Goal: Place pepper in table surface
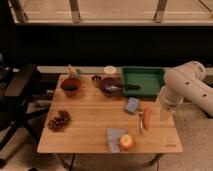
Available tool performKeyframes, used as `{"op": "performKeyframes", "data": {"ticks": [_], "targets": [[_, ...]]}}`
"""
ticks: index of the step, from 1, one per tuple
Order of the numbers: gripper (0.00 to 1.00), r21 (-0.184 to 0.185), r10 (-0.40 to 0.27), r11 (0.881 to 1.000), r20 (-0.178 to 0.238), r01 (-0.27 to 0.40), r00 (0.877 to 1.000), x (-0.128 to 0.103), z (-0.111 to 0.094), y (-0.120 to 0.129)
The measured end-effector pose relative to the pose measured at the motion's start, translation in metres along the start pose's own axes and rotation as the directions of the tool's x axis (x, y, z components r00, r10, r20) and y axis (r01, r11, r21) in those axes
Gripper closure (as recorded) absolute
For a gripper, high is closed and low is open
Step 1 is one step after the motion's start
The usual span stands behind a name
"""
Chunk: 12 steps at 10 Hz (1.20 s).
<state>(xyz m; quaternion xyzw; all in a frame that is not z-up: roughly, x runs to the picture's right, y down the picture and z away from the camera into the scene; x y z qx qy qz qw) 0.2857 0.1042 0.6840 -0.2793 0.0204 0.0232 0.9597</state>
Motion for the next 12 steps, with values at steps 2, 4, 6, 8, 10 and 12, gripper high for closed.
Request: {"op": "performKeyframes", "data": {"ticks": [2,4,6,8,10,12], "targets": [[0.35,0.008,-0.018,1.000,0.000,0.018,1.000,0.001,-0.001,-0.002],[0.35,0.049,-0.177,0.983,-0.002,0.177,0.984,0.013,0.004,-0.014],[0.35,0.078,-0.353,0.933,0.014,0.351,0.936,0.016,0.011,-0.027],[0.35,0.086,-0.450,0.891,0.029,0.446,0.892,0.010,0.015,-0.043],[0.35,0.085,-0.476,0.877,0.032,0.472,0.879,0.011,0.016,-0.047],[0.35,0.095,-0.474,0.878,0.037,0.469,0.880,0.010,0.019,-0.049]]}}
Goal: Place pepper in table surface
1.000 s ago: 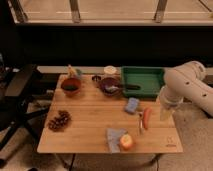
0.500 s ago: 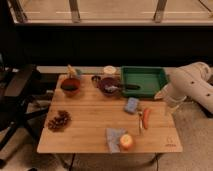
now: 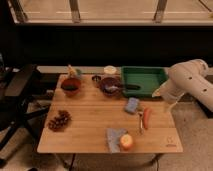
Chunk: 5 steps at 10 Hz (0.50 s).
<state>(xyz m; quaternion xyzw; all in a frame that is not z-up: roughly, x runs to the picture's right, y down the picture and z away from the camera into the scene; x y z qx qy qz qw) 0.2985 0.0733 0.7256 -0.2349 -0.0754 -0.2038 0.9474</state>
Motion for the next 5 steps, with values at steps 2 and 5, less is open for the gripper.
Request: {"op": "performKeyframes", "data": {"ticks": [2,5], "targets": [[0.35,0.021,0.008,1.000,-0.023,-0.008,1.000,0.005,0.021,-0.004],[0.35,0.036,0.010,0.999,-0.046,-0.009,0.999,0.011,0.066,-0.006]]}}
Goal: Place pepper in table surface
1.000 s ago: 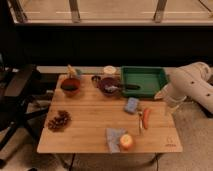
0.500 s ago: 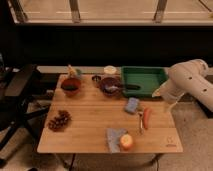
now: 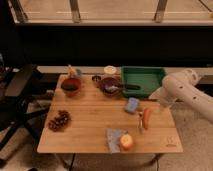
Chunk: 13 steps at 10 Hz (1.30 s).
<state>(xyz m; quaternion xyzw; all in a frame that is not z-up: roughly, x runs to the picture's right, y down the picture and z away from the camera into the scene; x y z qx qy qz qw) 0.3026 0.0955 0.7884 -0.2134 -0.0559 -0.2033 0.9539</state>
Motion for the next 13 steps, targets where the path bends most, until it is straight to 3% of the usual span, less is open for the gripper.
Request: {"op": "performKeyframes", "data": {"ticks": [1,6,10,13], "targets": [[0.35,-0.011,-0.007,1.000,-0.002,0.007,1.000,0.006,0.010,0.002],[0.35,-0.014,-0.009,1.000,0.001,0.009,1.000,0.006,0.010,0.002],[0.35,0.000,-0.053,0.999,0.074,0.053,0.996,-0.022,0.041,-0.010],[0.35,-0.015,-0.080,0.997,0.102,0.082,0.992,-0.035,0.059,-0.008]]}}
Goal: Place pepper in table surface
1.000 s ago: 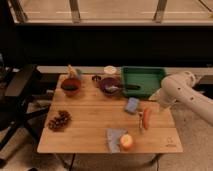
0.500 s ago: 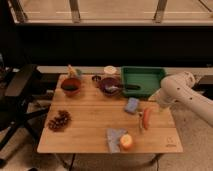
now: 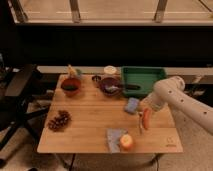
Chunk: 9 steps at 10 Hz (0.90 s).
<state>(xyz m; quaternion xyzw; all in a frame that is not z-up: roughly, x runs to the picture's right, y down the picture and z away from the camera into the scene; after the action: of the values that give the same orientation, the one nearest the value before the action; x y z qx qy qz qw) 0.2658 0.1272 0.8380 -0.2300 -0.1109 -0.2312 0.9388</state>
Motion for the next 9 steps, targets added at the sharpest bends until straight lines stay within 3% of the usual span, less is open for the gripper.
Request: {"op": "performKeyframes", "data": {"ticks": [5,7,9], "targets": [[0.35,-0.095,0.013,0.995,0.005,-0.013,1.000,0.002,0.039,0.019],[0.35,-0.117,0.025,0.993,0.013,-0.024,1.000,0.003,0.050,0.023],[0.42,-0.134,0.042,0.990,0.014,-0.040,0.999,0.007,0.056,0.027]]}}
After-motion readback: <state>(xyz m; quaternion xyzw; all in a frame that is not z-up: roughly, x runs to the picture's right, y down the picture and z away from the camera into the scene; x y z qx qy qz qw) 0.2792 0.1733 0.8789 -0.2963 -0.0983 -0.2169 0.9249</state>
